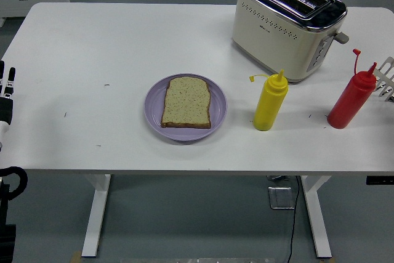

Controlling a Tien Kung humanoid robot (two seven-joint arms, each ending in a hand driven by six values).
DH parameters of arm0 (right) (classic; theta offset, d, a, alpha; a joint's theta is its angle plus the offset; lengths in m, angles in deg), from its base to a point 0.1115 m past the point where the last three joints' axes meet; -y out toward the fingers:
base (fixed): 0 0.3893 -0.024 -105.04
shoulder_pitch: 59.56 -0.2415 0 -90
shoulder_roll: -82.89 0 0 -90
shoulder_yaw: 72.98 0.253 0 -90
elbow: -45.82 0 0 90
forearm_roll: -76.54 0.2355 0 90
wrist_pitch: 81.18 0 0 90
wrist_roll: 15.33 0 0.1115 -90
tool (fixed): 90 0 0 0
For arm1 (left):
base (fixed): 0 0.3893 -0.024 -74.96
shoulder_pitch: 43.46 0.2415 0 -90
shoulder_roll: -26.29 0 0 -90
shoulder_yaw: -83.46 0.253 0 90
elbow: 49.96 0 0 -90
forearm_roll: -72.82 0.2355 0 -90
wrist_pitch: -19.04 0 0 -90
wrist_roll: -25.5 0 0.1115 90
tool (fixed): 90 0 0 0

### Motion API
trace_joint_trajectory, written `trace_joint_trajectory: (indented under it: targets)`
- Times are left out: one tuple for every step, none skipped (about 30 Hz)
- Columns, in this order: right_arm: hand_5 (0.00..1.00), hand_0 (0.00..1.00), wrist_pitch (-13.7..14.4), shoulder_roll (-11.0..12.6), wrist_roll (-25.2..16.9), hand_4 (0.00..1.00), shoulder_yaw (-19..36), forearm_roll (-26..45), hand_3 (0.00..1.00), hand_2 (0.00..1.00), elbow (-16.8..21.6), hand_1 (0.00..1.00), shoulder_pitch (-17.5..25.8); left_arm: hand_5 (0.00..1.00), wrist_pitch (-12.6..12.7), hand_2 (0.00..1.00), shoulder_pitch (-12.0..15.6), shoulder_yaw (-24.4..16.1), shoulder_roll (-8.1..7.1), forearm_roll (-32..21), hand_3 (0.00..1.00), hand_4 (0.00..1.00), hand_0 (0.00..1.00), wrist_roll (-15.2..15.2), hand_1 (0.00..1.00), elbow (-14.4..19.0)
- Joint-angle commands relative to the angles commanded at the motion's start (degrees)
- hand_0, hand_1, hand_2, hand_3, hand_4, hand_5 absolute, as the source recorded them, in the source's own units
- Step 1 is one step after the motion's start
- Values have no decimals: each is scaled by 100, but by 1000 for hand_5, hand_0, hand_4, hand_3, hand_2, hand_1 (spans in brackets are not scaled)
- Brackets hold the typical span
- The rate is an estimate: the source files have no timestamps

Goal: Pick up the cup,pour liquid into bread,place the cup on the desk

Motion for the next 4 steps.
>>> trace_joint_trajectory:
  targets:
    - [740, 724, 1, -3, 1, 624, 0, -2, 724, 678, 0, 656, 0, 998, 0, 749, 1, 0, 0, 0, 685, 567, 789, 0, 754, 1]
    - [740, 724, 1, -5, 2, 624, 1, -2, 724, 678, 0, 656, -1, 998, -1, 749, 0, -2, 0, -1, 685, 567, 789, 1, 754, 0]
    - [740, 724, 1, -7, 3, 624, 3, -2, 724, 678, 0, 656, -2, 998, -1, 749, -1, -5, 0, -1, 685, 567, 789, 1, 754, 0]
    - [740, 724, 2, -9, 3, 624, 6, -1, 724, 678, 0, 656, -4, 998, 0, 749, -3, -9, 0, -1, 685, 567, 789, 1, 754, 0]
